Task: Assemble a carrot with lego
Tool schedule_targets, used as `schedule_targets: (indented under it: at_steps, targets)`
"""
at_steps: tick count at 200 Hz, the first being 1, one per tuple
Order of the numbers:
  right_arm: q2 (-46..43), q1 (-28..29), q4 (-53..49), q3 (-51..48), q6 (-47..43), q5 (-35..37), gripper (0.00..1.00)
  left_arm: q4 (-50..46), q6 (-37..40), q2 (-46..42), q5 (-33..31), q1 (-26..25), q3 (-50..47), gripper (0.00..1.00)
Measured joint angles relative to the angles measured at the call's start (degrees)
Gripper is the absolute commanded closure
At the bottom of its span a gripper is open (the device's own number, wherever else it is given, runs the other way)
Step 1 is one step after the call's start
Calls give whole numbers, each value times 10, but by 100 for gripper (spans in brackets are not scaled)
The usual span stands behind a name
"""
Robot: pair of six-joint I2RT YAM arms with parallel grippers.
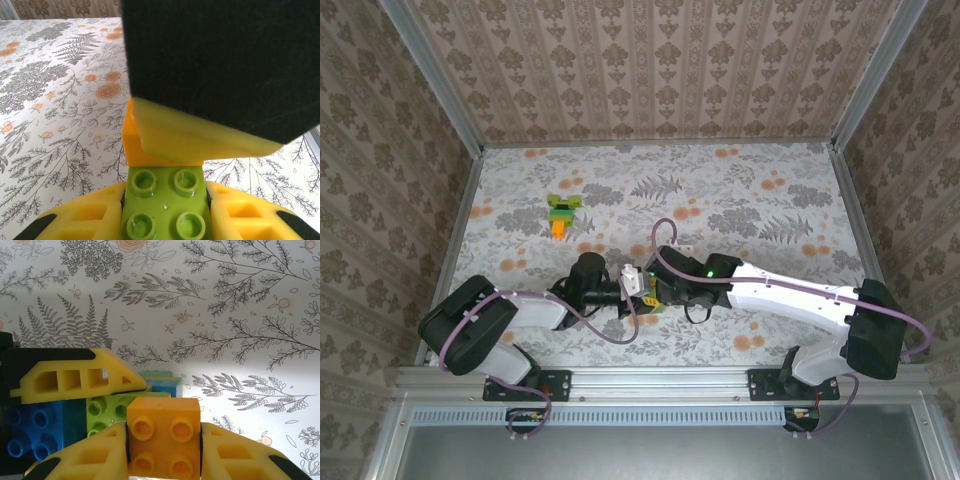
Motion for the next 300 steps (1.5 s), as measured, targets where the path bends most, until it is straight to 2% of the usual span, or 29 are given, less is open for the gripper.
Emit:
schedule_targets:
  at_steps: [120, 148, 192, 232, 300]
  targets:
    - [38, 12, -49, 45, -5, 26, 72, 0, 0, 1, -1, 0, 1, 73]
    - [44, 12, -59, 54, -10, 26, 67, 0, 0, 1, -1, 0, 1, 73]
    - [54, 14, -65, 56, -26, 23, 49, 0, 0, 1, -2, 0, 1, 73]
    - [54, 14, -70, 56, -33, 24, 39, 0, 0, 2, -1, 0, 1, 73]
    - [22, 18, -83, 46, -37, 10, 34, 0, 2, 4, -9, 0, 5, 72]
